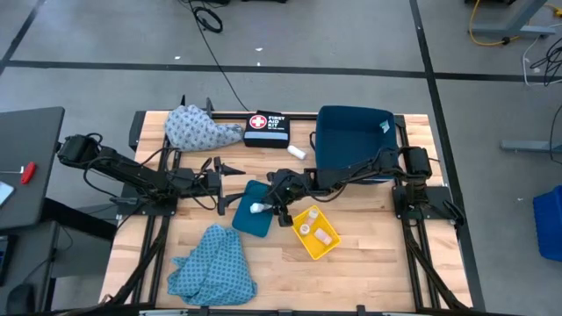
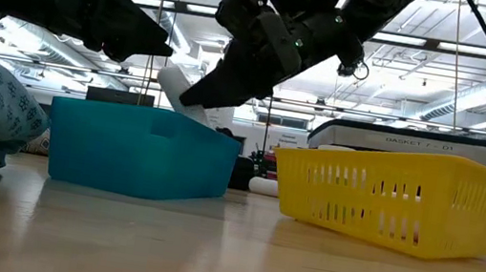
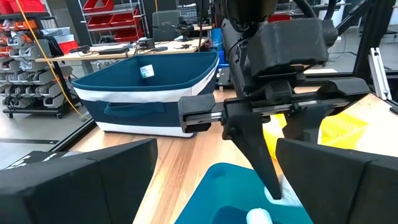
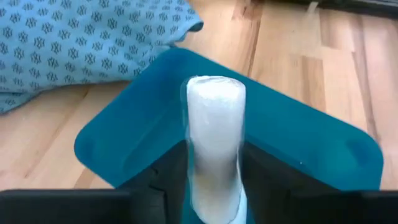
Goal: Pick & place medical supplies in basket/bin
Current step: Put the bottom rolled gauze into the blue bin, then put the rolled gauze into the blue bin
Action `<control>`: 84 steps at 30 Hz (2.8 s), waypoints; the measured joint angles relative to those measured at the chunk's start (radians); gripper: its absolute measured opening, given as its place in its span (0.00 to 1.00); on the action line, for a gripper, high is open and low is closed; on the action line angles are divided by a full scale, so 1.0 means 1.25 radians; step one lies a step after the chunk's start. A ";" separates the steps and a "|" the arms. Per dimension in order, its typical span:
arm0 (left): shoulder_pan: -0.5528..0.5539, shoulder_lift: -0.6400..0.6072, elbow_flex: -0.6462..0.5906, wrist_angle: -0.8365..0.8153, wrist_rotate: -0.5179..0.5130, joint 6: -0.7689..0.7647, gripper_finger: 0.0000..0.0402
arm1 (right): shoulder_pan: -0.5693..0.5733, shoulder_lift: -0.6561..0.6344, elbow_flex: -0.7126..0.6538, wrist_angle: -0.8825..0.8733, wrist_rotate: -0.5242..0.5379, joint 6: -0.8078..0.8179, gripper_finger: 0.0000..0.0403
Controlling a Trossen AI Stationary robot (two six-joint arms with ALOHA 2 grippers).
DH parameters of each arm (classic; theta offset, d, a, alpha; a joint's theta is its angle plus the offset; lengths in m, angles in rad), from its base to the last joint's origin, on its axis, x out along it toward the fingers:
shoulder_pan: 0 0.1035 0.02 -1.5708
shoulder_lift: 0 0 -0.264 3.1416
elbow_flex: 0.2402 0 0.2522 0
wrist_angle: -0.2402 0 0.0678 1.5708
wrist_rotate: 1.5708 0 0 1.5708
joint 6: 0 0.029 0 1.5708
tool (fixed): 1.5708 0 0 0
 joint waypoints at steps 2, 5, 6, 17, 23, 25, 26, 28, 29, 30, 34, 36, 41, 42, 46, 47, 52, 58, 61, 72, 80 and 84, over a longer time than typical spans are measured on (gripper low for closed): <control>0.000 0.000 0.000 0.000 0.000 0.000 0.82 | 0.000 0.000 0.000 -0.002 0.000 0.000 0.43; 0.000 0.000 0.000 0.000 0.000 0.000 0.82 | 0.000 0.000 0.000 -0.002 -0.001 0.001 0.50; 0.000 0.000 0.000 0.000 0.000 0.000 0.82 | 0.000 0.000 0.000 -0.002 -0.003 0.001 0.53; 0.000 0.000 0.000 -0.001 0.000 0.000 0.82 | 0.006 -0.018 0.000 0.050 -0.019 0.016 0.63; -0.001 0.000 0.000 -0.013 0.000 -0.002 0.82 | 0.004 -0.054 0.000 0.143 -0.123 0.040 0.61; -0.001 0.000 0.000 -0.020 0.000 -0.004 0.82 | 0.003 -0.073 0.000 0.136 -0.131 0.034 0.61; -0.001 0.000 0.000 -0.022 0.001 -0.004 0.82 | 0.002 -0.082 0.000 0.132 -0.132 0.028 0.60; -0.002 0.000 0.000 -0.024 0.000 -0.007 0.82 | -0.003 -0.102 0.000 0.120 -0.135 0.020 0.60; -0.002 0.000 0.000 -0.024 0.002 -0.008 0.82 | -0.006 -0.114 -0.001 0.105 -0.138 0.018 0.60; -0.002 0.000 0.000 -0.025 0.006 -0.011 0.82 | -0.010 -0.124 -0.002 0.099 -0.142 0.015 0.60; -0.002 0.000 0.000 -0.032 0.017 -0.022 0.82 | -0.032 -0.175 -0.002 0.030 -0.141 0.000 0.60; -0.002 0.001 0.000 -0.039 0.017 -0.024 0.82 | -0.041 -0.202 -0.002 0.001 -0.140 -0.010 0.60; -0.002 0.002 0.000 -0.051 0.019 -0.033 0.82 | -0.052 -0.275 -0.002 -0.047 -0.141 -0.038 0.60; -0.002 0.002 0.000 -0.054 0.021 -0.034 0.82 | -0.052 -0.291 -0.002 -0.062 -0.140 -0.042 0.60; -0.002 0.002 0.000 -0.054 0.021 -0.037 0.82 | -0.055 -0.337 -0.020 -0.058 -0.136 -0.053 0.60; -0.002 0.002 0.000 -0.054 0.021 -0.038 0.82 | -0.055 -0.349 -0.049 -0.012 -0.128 -0.041 0.60; -0.002 0.002 0.000 -0.051 0.021 -0.040 0.82 | -0.054 -0.356 -0.299 0.411 -0.084 0.082 0.60; -0.002 0.002 0.000 -0.049 0.021 -0.045 0.82 | -0.053 -0.475 -0.516 0.562 0.036 0.111 0.60; -0.001 0.002 0.000 -0.048 0.021 -0.051 0.82 | -0.053 -0.575 -0.585 0.521 0.058 0.105 0.60; 0.034 0.005 0.001 -0.044 0.046 -0.097 0.82 | -0.056 -0.953 -0.863 0.492 0.109 0.129 0.60; 0.076 0.042 0.093 -0.147 0.089 -0.094 0.82 | -0.055 -1.129 -0.990 0.494 0.144 0.151 0.60; 0.110 0.102 0.197 -0.257 0.132 -0.067 0.82 | -0.054 -1.191 -1.010 0.456 0.158 0.147 0.60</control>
